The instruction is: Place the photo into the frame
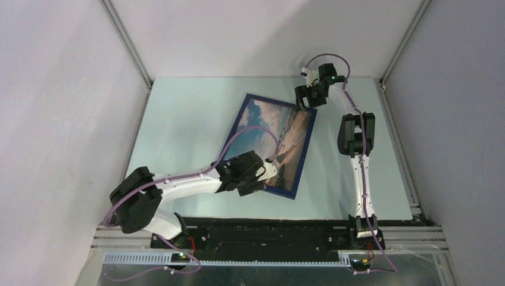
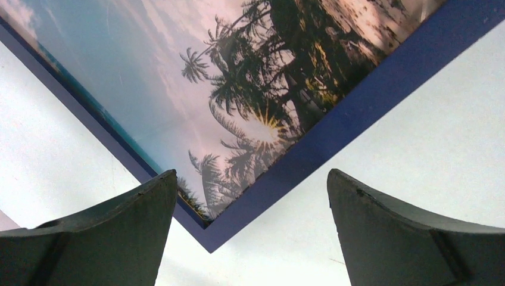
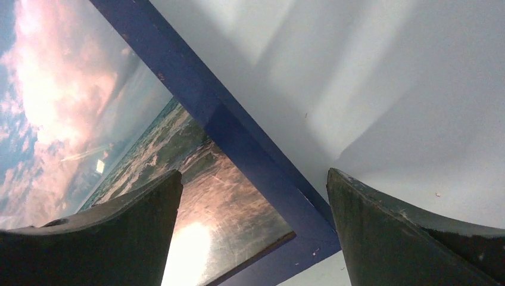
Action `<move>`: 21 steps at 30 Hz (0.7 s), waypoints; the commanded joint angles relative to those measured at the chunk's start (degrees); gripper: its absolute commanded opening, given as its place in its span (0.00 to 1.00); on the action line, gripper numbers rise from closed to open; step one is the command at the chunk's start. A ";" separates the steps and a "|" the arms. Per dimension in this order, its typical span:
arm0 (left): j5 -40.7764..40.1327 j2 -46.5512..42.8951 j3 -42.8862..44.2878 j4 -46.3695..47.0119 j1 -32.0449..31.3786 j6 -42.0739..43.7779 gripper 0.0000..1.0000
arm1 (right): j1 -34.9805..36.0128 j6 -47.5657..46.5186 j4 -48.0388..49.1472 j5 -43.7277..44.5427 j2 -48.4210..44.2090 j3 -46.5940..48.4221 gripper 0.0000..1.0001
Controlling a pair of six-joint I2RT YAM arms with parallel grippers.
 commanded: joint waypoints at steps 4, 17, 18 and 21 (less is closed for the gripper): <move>0.03 -6.50 -1.95 0.89 -0.44 0.60 1.00 | -0.65 -2.17 -2.97 -4.99 -0.90 -1.13 0.92; -4.21 1.80 -5.30 6.93 -0.44 4.17 1.00 | -2.98 -0.85 -3.05 -9.38 -8.30 -14.95 0.87; -5.79 3.22 -5.14 8.14 -0.44 4.21 1.00 | -3.28 -0.84 -3.01 -9.56 -8.97 -16.01 0.87; -10.72 5.96 -4.70 9.50 -0.42 4.12 1.00 | -4.11 -0.95 -2.33 -10.15 -13.12 -22.75 0.86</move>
